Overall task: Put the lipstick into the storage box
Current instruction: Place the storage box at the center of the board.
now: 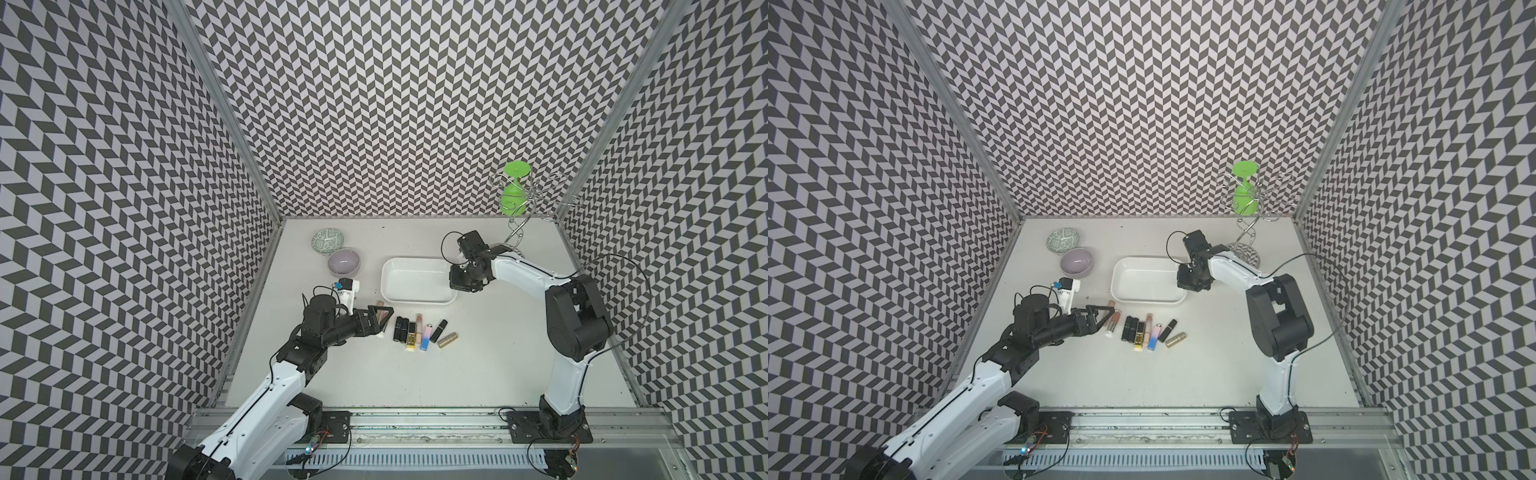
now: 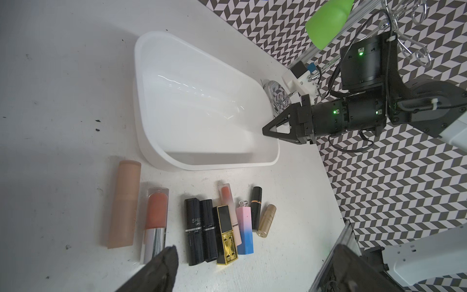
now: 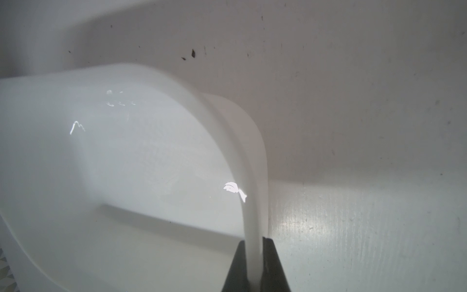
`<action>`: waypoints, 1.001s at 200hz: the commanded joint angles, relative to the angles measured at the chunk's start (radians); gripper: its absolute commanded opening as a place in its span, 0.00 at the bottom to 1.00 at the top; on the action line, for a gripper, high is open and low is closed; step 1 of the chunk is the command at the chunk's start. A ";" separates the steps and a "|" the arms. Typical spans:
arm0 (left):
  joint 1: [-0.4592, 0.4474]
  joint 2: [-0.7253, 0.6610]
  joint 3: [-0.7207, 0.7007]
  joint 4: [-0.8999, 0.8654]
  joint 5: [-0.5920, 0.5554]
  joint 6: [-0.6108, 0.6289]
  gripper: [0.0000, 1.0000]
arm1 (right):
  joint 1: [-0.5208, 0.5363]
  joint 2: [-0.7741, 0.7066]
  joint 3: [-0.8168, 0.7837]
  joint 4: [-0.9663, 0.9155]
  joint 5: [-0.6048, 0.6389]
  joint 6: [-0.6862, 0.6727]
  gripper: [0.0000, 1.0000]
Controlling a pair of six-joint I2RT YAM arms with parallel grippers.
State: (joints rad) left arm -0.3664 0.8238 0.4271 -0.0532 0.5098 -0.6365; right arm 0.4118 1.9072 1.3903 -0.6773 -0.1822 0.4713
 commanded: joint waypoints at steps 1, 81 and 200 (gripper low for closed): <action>-0.002 0.003 0.028 0.020 -0.007 0.022 0.99 | -0.001 -0.002 0.015 0.022 0.024 -0.013 0.09; -0.001 -0.014 0.035 -0.011 -0.033 0.021 0.99 | -0.004 -0.135 -0.037 0.014 0.037 0.003 0.63; -0.094 -0.103 -0.030 -0.015 -0.055 -0.012 0.99 | 0.011 -0.579 -0.453 0.034 -0.106 0.140 0.67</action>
State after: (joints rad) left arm -0.4290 0.7376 0.4202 -0.0647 0.4721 -0.6361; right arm 0.4114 1.3846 0.9955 -0.6682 -0.2405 0.6102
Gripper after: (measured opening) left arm 0.988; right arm 0.665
